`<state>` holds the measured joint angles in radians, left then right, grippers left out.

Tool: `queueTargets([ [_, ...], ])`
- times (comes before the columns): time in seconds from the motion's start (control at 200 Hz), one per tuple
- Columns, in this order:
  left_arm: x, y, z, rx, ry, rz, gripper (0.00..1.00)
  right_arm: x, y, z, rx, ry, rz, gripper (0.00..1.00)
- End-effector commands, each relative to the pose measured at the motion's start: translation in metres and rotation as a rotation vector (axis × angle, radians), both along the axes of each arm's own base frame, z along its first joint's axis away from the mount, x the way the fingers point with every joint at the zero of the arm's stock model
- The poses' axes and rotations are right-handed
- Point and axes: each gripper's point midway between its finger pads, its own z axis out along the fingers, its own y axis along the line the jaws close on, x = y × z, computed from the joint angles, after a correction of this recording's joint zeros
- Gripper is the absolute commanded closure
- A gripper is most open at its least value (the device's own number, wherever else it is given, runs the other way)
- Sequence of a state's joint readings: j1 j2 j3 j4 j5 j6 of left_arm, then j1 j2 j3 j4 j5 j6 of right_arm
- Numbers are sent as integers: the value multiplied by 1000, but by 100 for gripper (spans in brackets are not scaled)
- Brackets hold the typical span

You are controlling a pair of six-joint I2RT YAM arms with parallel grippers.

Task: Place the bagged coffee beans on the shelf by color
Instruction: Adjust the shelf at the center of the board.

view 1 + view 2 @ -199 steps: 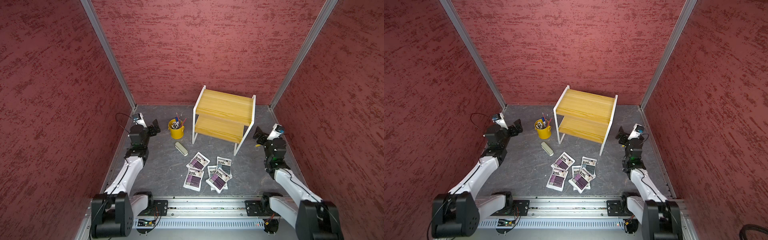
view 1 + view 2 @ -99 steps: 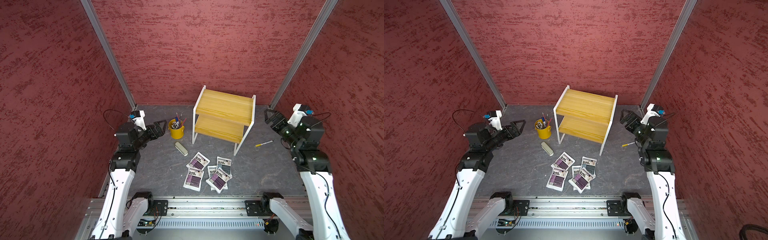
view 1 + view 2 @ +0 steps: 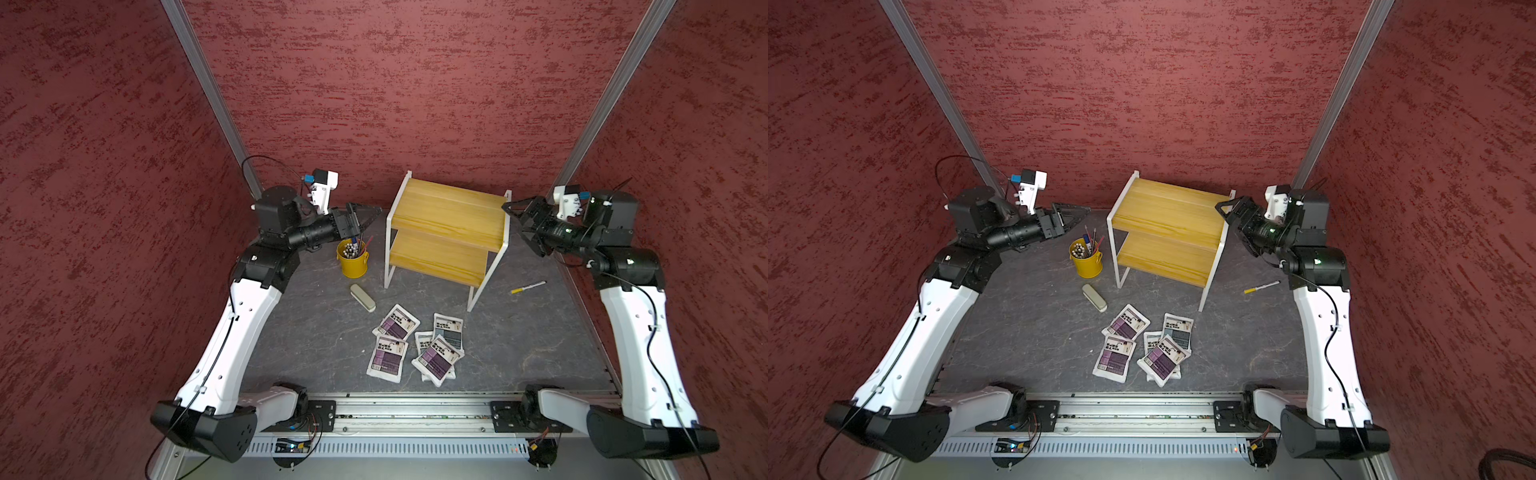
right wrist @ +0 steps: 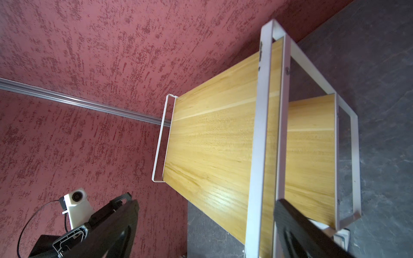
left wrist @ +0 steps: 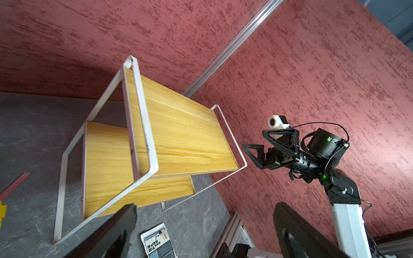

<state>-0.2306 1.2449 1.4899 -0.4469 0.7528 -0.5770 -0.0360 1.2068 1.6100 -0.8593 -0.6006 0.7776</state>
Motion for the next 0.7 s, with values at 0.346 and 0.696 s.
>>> queueTargets([
  [0.346, 48, -41, -31, 138, 159, -67, 0, -7, 15, -34, 17, 115, 81, 2],
  [0.696, 68, -57, -63, 293, 210, -47, 0, 5, 24, -54, 12, 162, 121, 2],
])
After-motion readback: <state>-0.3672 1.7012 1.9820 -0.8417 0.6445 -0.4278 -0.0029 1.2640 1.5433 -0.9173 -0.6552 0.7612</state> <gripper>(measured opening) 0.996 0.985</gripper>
